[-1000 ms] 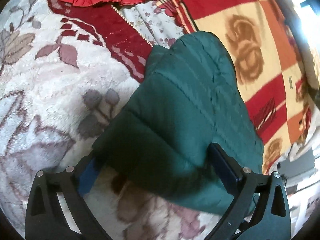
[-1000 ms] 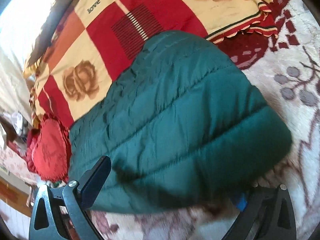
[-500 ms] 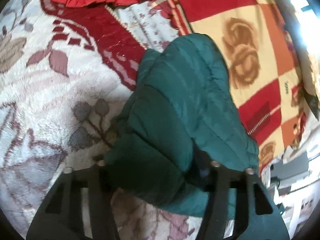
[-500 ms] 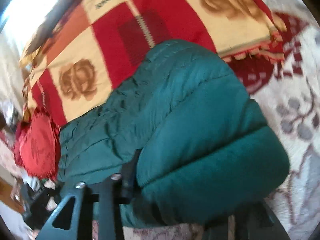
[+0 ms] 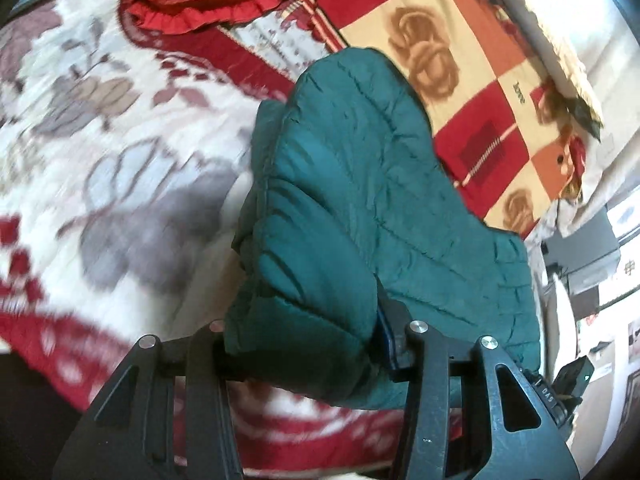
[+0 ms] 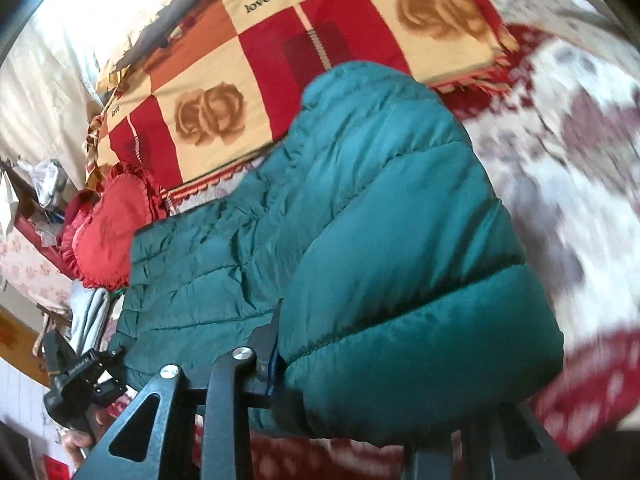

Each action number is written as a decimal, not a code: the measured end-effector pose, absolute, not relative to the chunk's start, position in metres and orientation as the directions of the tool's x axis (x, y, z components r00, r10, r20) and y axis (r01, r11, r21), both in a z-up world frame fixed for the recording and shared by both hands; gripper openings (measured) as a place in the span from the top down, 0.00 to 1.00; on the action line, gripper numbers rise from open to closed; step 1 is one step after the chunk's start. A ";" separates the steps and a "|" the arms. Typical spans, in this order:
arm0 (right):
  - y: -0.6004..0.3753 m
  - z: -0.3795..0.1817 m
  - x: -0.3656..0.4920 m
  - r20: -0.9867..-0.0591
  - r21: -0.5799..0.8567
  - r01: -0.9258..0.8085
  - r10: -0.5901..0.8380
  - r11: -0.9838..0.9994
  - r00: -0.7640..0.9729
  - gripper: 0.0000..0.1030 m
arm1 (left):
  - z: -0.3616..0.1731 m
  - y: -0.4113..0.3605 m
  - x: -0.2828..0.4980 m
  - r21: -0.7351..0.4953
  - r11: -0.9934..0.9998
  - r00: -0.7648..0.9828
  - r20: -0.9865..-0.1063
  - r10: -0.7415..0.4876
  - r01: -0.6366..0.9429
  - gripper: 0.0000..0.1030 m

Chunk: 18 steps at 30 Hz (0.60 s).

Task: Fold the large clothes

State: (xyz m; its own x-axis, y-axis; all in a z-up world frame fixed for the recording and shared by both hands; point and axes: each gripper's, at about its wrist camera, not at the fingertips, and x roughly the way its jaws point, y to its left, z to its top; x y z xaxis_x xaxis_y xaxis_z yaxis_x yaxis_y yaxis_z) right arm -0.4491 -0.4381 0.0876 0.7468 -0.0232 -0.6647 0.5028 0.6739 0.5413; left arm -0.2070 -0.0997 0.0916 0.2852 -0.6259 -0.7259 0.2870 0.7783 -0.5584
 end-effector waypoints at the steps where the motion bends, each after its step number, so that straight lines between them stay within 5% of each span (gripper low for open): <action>1: -0.437 0.083 -0.452 -0.671 0.544 0.511 -0.020 0.666 0.741 0.61 | 0.087 -0.098 -0.211 -0.552 0.785 0.285 -0.733 -0.618 0.282 0.54; 6: -0.454 0.069 -0.471 -0.720 0.540 0.585 -0.027 0.604 0.693 0.36 | 0.069 -0.093 -0.211 -0.545 0.803 0.278 -0.753 -0.596 0.243 0.34; 18: -0.444 0.132 -0.520 -0.730 0.255 0.685 -0.329 0.683 0.599 0.28 | 0.120 -0.089 -0.248 -0.298 0.890 0.489 -0.753 -0.441 0.344 0.28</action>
State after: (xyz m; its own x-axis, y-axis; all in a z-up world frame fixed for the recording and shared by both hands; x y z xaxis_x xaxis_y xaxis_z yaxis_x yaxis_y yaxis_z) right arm -0.5197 -0.4443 0.1324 0.5992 -0.3291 -0.7298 0.6850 0.6826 0.2546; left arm -0.2476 -0.0893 0.1202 0.4886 -0.4409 -0.7529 0.3444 0.8903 -0.2979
